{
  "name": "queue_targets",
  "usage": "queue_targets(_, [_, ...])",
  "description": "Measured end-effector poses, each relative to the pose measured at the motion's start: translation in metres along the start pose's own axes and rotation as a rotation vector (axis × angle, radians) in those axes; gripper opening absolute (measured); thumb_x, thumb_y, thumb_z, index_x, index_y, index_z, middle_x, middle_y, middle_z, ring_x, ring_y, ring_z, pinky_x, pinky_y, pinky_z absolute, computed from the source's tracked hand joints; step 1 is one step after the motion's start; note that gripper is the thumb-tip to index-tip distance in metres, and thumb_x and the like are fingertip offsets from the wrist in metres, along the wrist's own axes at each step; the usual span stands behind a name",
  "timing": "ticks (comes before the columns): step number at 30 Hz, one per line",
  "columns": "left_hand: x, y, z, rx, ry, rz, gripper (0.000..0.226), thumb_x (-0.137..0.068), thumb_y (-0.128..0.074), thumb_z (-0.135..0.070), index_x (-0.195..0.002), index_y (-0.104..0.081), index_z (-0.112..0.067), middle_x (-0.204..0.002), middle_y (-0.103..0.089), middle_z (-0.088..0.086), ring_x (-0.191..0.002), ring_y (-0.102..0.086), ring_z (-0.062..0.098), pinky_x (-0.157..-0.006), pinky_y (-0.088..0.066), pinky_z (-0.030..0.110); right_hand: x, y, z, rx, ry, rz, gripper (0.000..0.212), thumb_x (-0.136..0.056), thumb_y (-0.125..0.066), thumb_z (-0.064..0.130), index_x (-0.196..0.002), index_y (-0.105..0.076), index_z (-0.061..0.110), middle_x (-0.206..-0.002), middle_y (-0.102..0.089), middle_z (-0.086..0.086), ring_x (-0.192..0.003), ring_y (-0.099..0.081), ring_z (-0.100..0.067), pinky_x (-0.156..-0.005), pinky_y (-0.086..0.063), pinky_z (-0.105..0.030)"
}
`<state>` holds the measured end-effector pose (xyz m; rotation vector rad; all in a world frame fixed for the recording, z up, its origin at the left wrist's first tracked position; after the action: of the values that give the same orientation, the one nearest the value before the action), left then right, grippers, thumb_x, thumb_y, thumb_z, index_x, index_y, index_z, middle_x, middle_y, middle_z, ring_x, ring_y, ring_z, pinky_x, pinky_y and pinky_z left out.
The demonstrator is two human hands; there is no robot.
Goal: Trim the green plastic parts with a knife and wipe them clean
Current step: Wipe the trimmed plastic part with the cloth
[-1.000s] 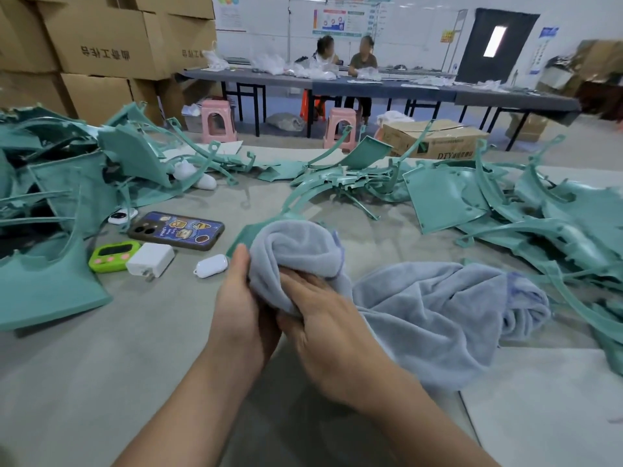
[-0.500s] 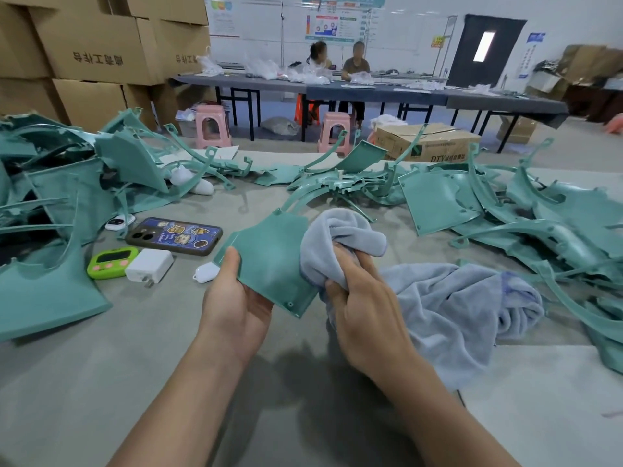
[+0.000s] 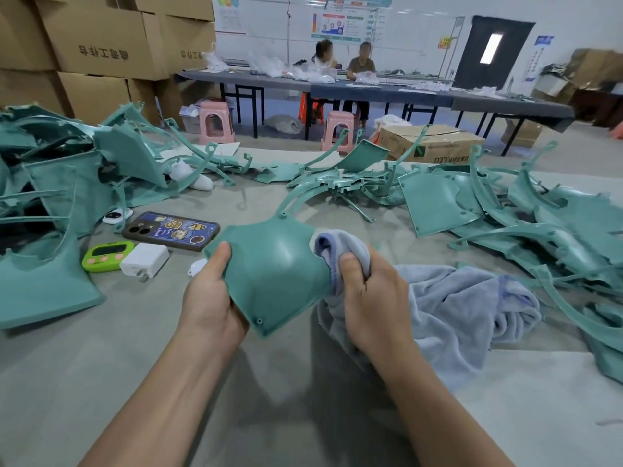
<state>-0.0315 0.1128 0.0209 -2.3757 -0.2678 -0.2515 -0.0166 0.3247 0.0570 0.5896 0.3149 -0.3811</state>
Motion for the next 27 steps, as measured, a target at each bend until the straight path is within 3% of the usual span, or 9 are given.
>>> queue_targets(2, [0.002,-0.001,0.001,-0.003,-0.018,0.019,0.041,-0.104,-0.046,-0.041,-0.126,-0.067,-0.013,-0.117,-0.075,0.007,-0.105,-0.073,0.023,-0.091,-0.054,0.041,-0.007,0.003,-0.010,0.092,-0.056,0.026,0.033,-0.100,-0.049,0.045,-0.077,-0.057,0.023,-0.069,-0.055,0.012,-0.076,-0.053,-0.026,-0.066,-0.029,-0.032])
queue_targets(5, [0.002,-0.001,-0.001,-0.023,-0.044,0.026,0.037,-0.105,-0.046,-0.039,-0.120,-0.068,-0.013,-0.113,-0.076,0.007,-0.099,-0.074,0.022,-0.085,-0.056,0.039,-0.017,0.012,-0.017,0.202,-0.060,-0.003,0.041,-0.101,-0.049,0.040,-0.064,-0.043,0.023,-0.058,-0.047,0.008,-0.066,-0.045,-0.027,-0.063,-0.029,-0.034])
queue_targets(10, [0.003,0.006,-0.012,-0.046,-0.030,0.035,0.051,-0.106,-0.042,-0.040,-0.088,-0.084,-0.018,-0.105,-0.078,0.005,-0.088,-0.077,0.020,-0.063,-0.063,0.033,-0.036,0.026,-0.045,0.352,-0.126,-0.031,0.030,-0.102,-0.048,0.035,-0.077,-0.052,0.019,-0.065,-0.058,-0.002,-0.068,-0.047,-0.031,-0.063,-0.029,-0.033])
queue_targets(14, [0.001,0.019,-0.027,-0.027,-0.045,0.005,0.043,-0.105,-0.040,-0.043,-0.115,-0.073,-0.016,-0.112,-0.076,0.007,-0.094,-0.076,0.023,-0.069,-0.063,0.037,-0.047,0.046,-0.070,0.540,-0.228,0.010,0.034,-0.104,-0.040,0.030,-0.093,-0.066,0.011,-0.094,-0.069,-0.020,-0.088,-0.060,-0.038,-0.068,-0.035,-0.035])
queue_targets(17, [0.000,0.027,-0.039,0.028,-0.055,-0.020,0.040,-0.105,-0.040,-0.043,-0.112,-0.070,-0.017,-0.101,-0.079,0.005,-0.083,-0.077,0.022,-0.054,-0.061,0.039,-0.043,0.060,-0.080,0.443,-0.346,-0.119,0.025,-0.099,-0.046,0.029,-0.094,-0.067,0.015,-0.099,-0.071,-0.019,-0.088,-0.059,-0.037,-0.072,-0.046,-0.038])
queue_targets(19, [-0.002,0.030,-0.040,0.042,-0.073,-0.037,0.040,-0.106,-0.039,-0.042,-0.109,-0.070,-0.017,-0.101,-0.079,0.004,-0.083,-0.077,0.020,-0.056,-0.062,0.040,-0.039,0.063,-0.079,0.443,-0.370,-0.157,0.043,-0.089,-0.054,0.017,-0.130,-0.058,0.030,-0.108,-0.072,-0.011,-0.093,-0.063,-0.035,-0.072,-0.046,-0.036])
queue_targets(21, [-0.003,0.030,-0.041,0.065,-0.114,-0.053,0.041,-0.106,-0.040,-0.043,-0.116,-0.069,-0.017,-0.109,-0.077,0.003,-0.094,-0.076,0.020,-0.075,-0.063,0.042,-0.035,0.063,-0.073,0.532,-0.338,-0.119,0.075,-0.081,-0.055,0.006,-0.146,-0.040,0.041,-0.109,-0.073,-0.007,-0.093,-0.065,-0.033,-0.067,-0.042,-0.034])
queue_targets(23, [-0.004,0.031,-0.044,0.133,-0.160,-0.081,0.039,-0.105,-0.043,-0.042,-0.125,-0.067,-0.019,-0.116,-0.075,0.001,-0.104,-0.073,0.020,-0.086,-0.061,0.042,-0.035,0.057,-0.061,0.610,-0.253,-0.040,0.063,-0.078,-0.054,0.003,-0.131,-0.053,0.037,-0.102,-0.072,-0.005,-0.085,-0.058,-0.030,-0.062,-0.042,-0.034])
queue_targets(27, [0.003,0.034,-0.049,0.217,-0.313,-0.216,0.029,-0.103,-0.052,-0.034,-0.120,-0.069,-0.018,-0.116,-0.075,-0.002,-0.099,-0.074,0.013,-0.071,-0.062,0.031,-0.019,0.047,-0.009,0.343,0.154,-0.094,0.039,-0.077,-0.059,-0.003,-0.102,-0.076,0.022,-0.101,-0.073,0.002,-0.094,-0.062,-0.022,-0.081,-0.048,-0.032])
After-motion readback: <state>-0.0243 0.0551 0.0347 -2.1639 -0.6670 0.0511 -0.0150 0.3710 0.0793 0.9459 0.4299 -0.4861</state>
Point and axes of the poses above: each hand's wrist, its own x-axis away from the middle knuckle, its own y-axis out of the back of the hand, z = x × y, the point moved 7 cm from there along -x, towards the middle knuckle
